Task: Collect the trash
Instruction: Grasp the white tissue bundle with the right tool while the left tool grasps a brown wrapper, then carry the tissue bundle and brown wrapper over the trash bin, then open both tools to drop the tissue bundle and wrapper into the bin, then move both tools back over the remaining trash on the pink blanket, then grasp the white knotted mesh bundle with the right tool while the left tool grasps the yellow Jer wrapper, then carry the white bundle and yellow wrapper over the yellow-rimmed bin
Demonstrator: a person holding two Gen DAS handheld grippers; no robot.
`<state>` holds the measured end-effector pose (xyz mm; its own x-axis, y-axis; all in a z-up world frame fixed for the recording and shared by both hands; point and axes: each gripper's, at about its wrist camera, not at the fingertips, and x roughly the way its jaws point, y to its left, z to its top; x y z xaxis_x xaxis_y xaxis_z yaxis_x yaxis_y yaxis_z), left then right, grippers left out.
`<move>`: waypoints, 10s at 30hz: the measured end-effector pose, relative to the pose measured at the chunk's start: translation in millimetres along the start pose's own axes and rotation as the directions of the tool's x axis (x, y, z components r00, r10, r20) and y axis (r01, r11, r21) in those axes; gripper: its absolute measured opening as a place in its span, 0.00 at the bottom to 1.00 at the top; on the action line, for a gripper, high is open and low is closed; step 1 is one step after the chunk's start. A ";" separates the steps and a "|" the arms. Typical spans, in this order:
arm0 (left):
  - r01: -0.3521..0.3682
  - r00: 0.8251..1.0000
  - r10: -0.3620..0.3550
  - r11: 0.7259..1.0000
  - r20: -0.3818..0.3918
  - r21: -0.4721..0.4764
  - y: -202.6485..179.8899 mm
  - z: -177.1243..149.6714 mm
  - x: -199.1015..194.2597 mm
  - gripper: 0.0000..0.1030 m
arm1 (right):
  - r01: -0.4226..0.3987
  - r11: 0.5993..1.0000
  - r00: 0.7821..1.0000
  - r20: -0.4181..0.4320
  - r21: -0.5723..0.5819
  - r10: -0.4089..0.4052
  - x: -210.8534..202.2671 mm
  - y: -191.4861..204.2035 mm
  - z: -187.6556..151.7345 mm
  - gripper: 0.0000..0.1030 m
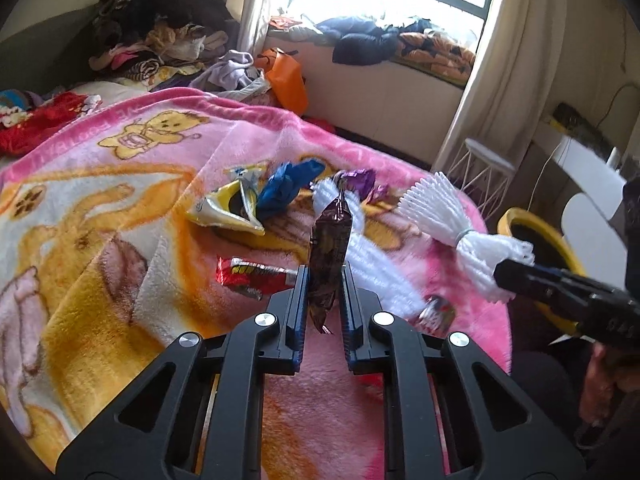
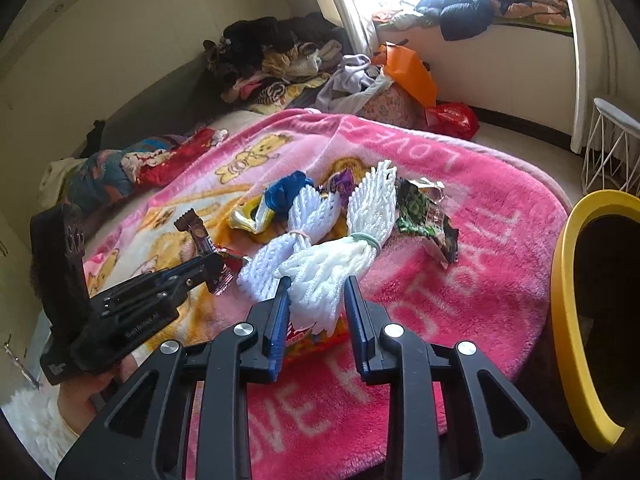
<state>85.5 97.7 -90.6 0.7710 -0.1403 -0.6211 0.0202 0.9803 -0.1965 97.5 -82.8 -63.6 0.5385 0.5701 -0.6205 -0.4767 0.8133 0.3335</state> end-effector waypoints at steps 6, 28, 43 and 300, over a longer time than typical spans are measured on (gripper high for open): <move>0.046 0.998 -0.046 0.999 0.033 -0.005 -8.9 10.5 -12.9 0.10 | -0.031 0.999 0.999 0.036 -0.031 0.032 -13.5 4.5 0.5 0.24; 0.135 0.986 -0.139 0.990 0.088 0.050 -61.2 29.8 -32.9 0.10 | 0.036 0.997 0.991 0.131 -0.062 -0.028 -50.7 -2.6 9.5 0.23; 0.174 0.981 -0.182 0.980 0.074 0.094 -93.9 30.9 -28.1 0.10 | 0.080 0.997 0.982 0.168 0.007 -0.080 -74.4 -30.9 6.4 0.23; 0.130 0.988 -0.130 0.991 0.078 0.013 -110.9 59.6 0.2 0.18 | 0.281 0.956 0.944 0.156 0.087 -0.292 -89.1 -75.0 0.8 0.28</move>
<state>121.3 -2.8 -23.8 0.8093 -0.2556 -0.5288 0.1283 0.9555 -0.2655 85.9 -194.5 -32.7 0.7557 0.3189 -0.5720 -0.2438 0.9476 0.2063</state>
